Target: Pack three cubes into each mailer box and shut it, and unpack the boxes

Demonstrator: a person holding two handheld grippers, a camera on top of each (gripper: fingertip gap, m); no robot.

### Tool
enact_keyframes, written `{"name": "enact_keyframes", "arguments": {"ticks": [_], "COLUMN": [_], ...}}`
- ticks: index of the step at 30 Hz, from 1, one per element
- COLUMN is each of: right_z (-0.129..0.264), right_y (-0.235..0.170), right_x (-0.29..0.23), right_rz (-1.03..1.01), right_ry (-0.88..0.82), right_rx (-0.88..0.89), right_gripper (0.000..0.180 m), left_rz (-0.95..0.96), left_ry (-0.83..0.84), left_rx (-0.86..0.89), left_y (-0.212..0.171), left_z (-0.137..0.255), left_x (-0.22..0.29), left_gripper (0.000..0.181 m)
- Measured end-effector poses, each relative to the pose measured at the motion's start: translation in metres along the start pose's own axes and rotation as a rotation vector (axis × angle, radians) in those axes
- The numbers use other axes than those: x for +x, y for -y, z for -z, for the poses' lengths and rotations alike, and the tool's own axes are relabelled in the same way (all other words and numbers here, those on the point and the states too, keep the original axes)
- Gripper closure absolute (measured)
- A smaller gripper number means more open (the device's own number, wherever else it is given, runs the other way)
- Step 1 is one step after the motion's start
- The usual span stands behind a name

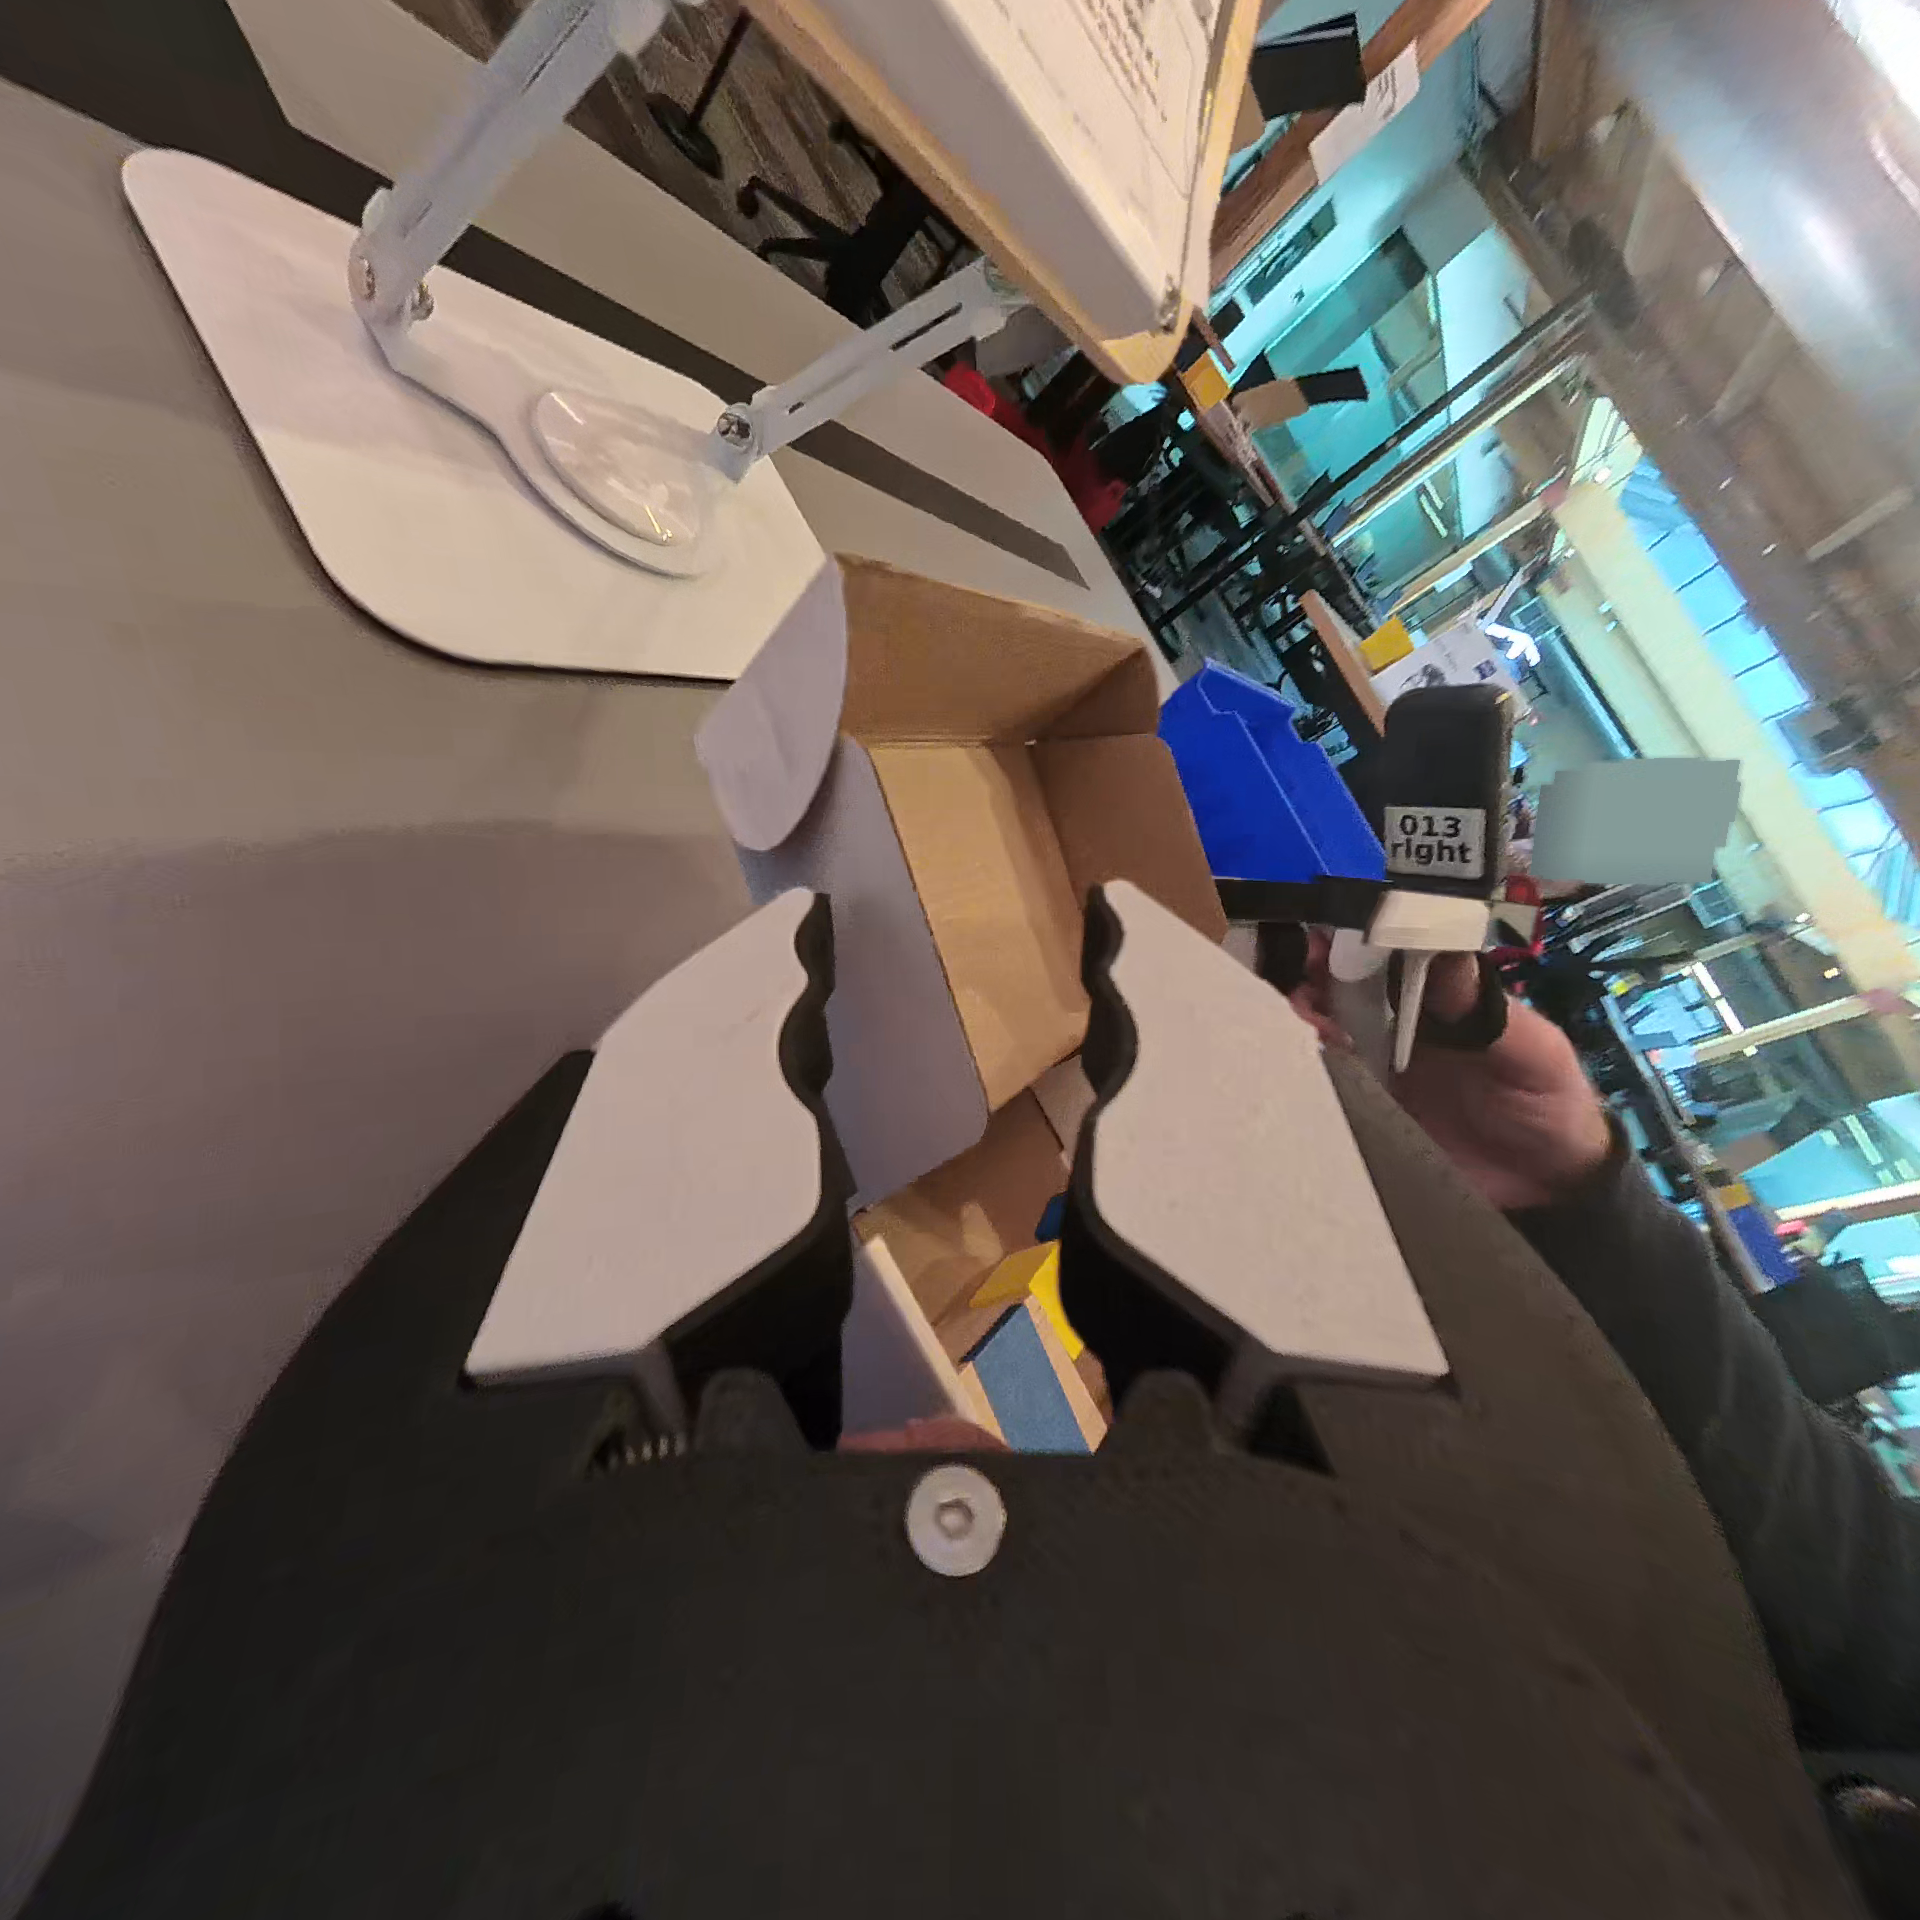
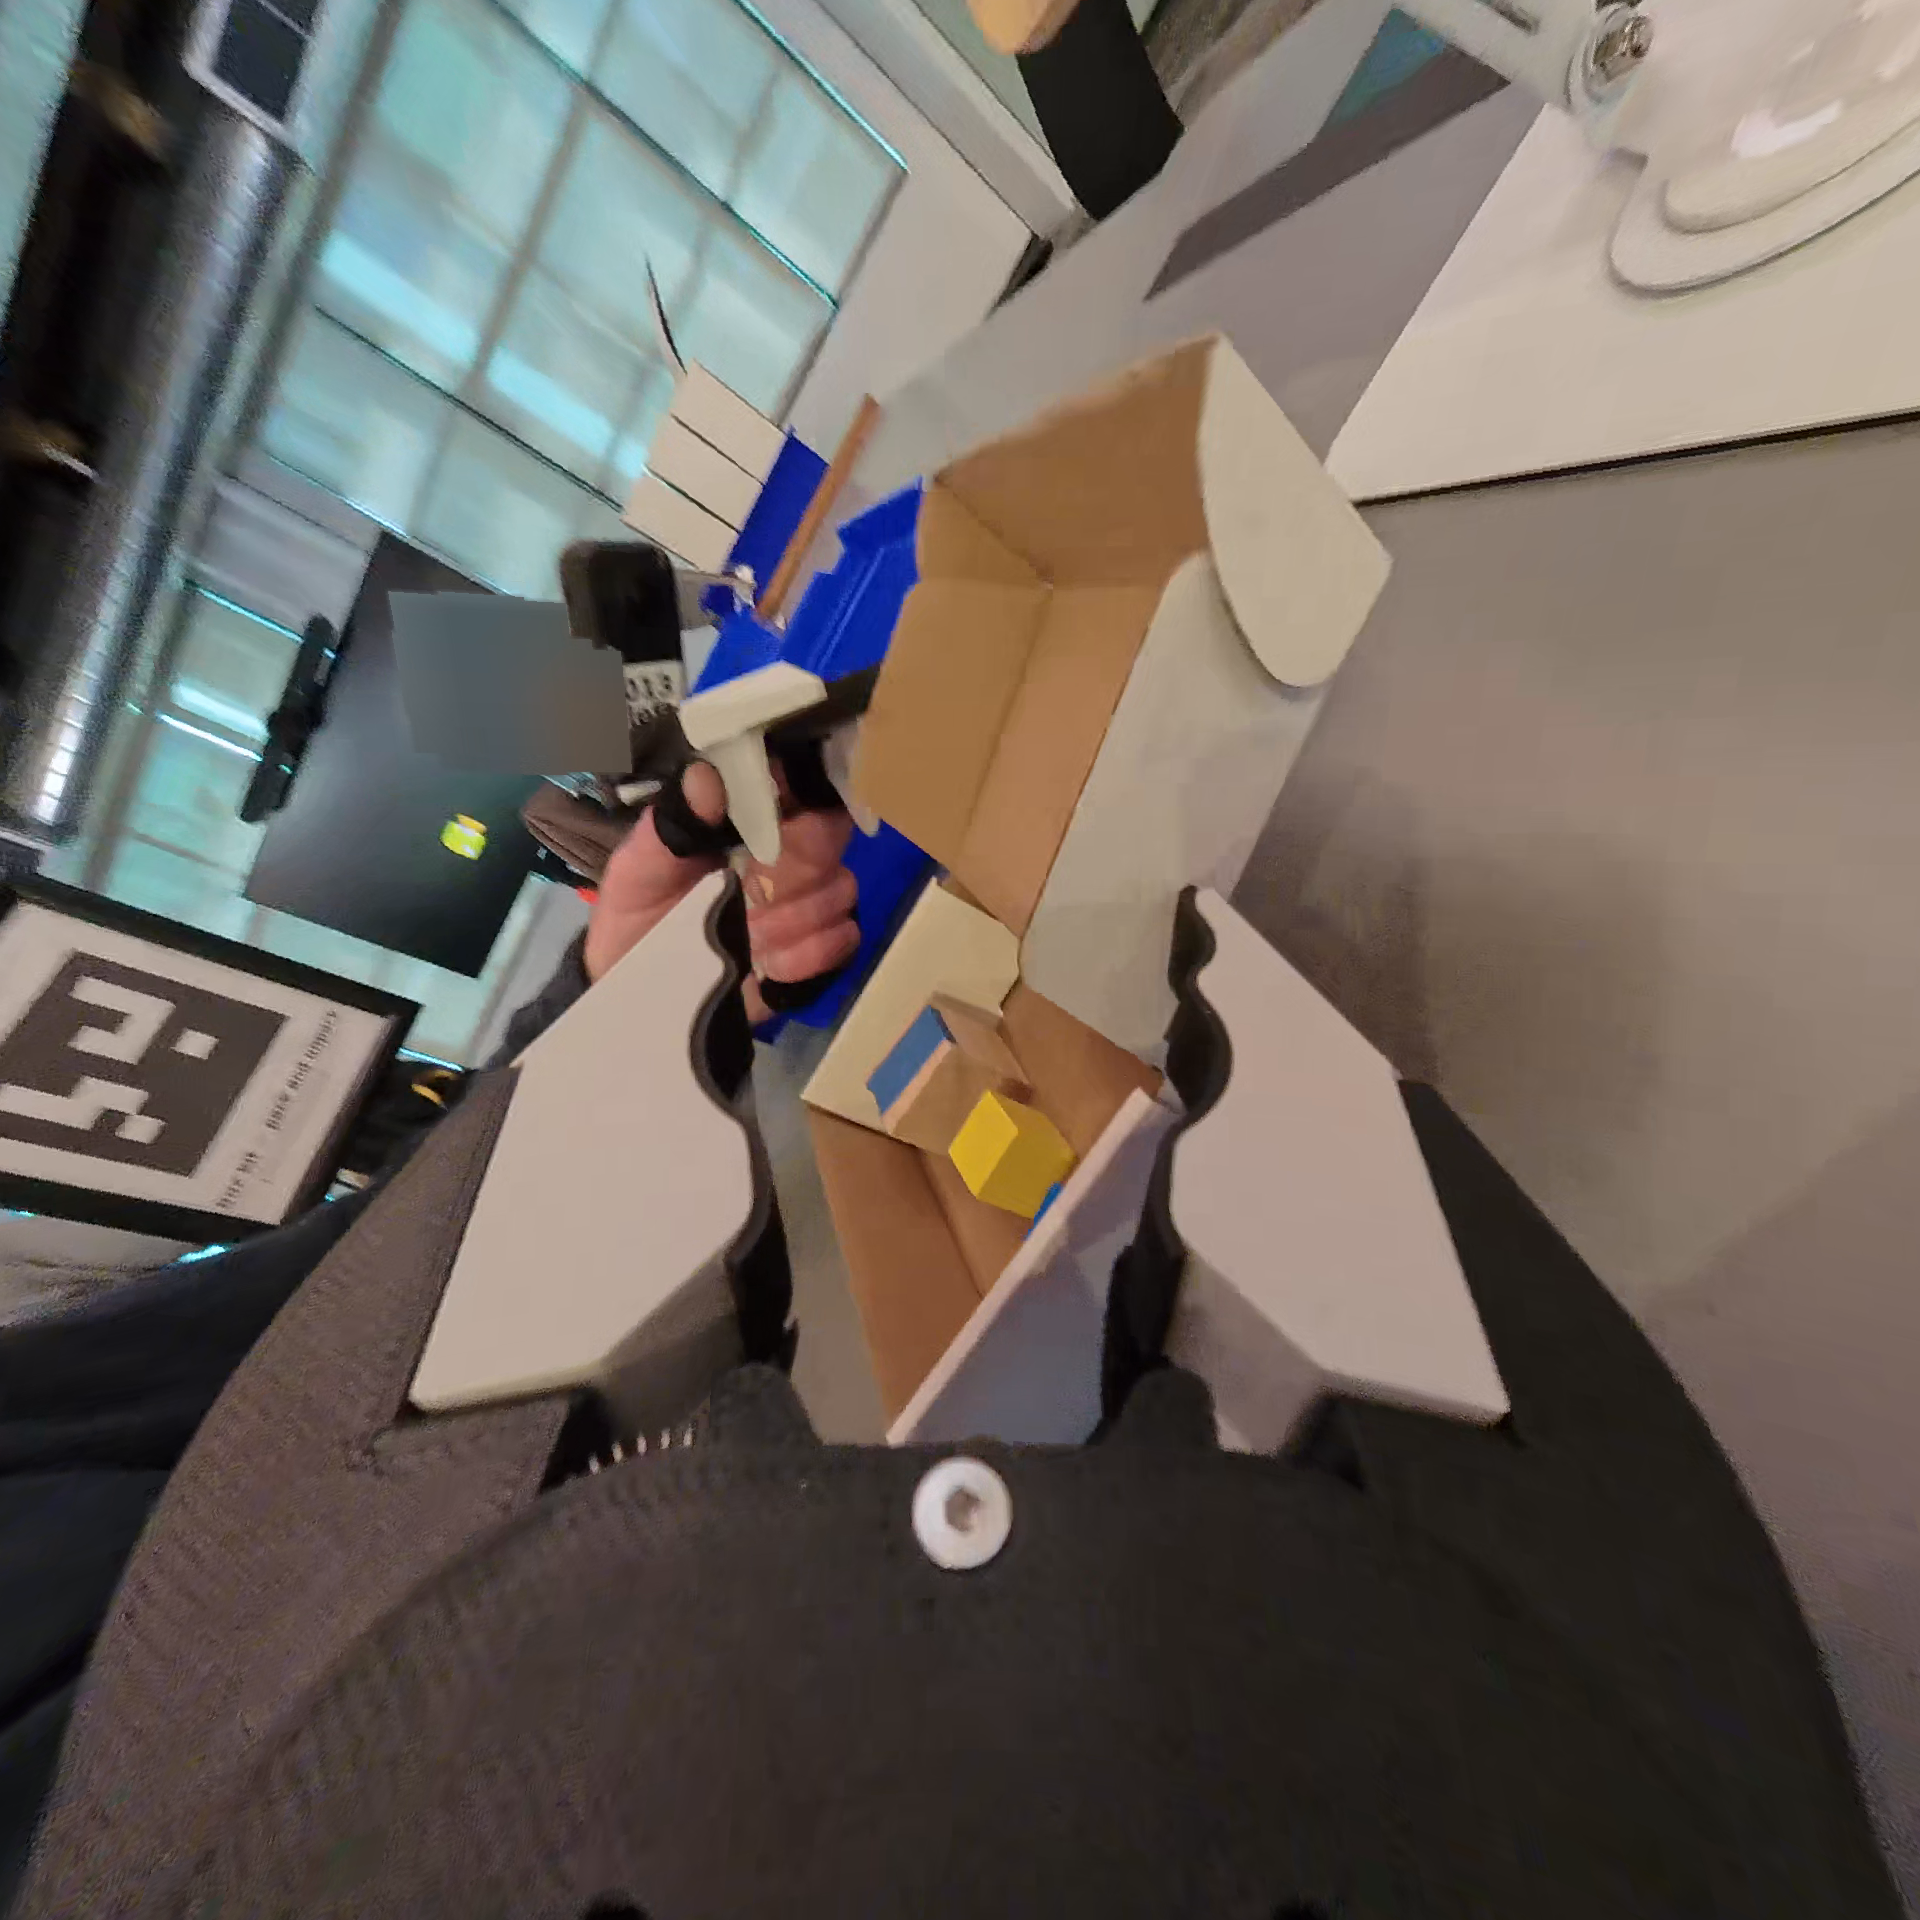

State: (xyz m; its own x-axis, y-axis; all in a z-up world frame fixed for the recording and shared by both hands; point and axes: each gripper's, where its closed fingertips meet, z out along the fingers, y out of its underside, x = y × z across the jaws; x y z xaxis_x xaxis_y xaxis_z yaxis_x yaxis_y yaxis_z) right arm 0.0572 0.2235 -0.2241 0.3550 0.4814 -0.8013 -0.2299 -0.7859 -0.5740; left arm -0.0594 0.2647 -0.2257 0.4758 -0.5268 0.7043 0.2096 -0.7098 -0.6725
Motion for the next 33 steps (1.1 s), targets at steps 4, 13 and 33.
{"name": "enact_keyframes", "arguments": {"ticks": [4,13,33], "right_z": [-0.007,-0.006,0.004], "right_y": [0.004,0.008,-0.013], "right_x": [0.012,0.013,0.009], "right_rz": [-0.053,0.013,0.649], "right_ry": [0.017,0.016,-0.369], "right_rx": [0.006,0.007,-0.161], "right_gripper": [0.110,0.141,0.151], "left_rz": [0.075,0.080,-0.675], "left_ry": [-0.047,-0.120,0.206], "left_rx": [-0.040,-0.001,0.022], "left_y": [-0.013,-0.003,-0.037], "left_z": [-0.008,0.001,0.013], "left_x": [-0.004,0.003,0.032], "left_gripper": [0.130,0.140,0.147]}}
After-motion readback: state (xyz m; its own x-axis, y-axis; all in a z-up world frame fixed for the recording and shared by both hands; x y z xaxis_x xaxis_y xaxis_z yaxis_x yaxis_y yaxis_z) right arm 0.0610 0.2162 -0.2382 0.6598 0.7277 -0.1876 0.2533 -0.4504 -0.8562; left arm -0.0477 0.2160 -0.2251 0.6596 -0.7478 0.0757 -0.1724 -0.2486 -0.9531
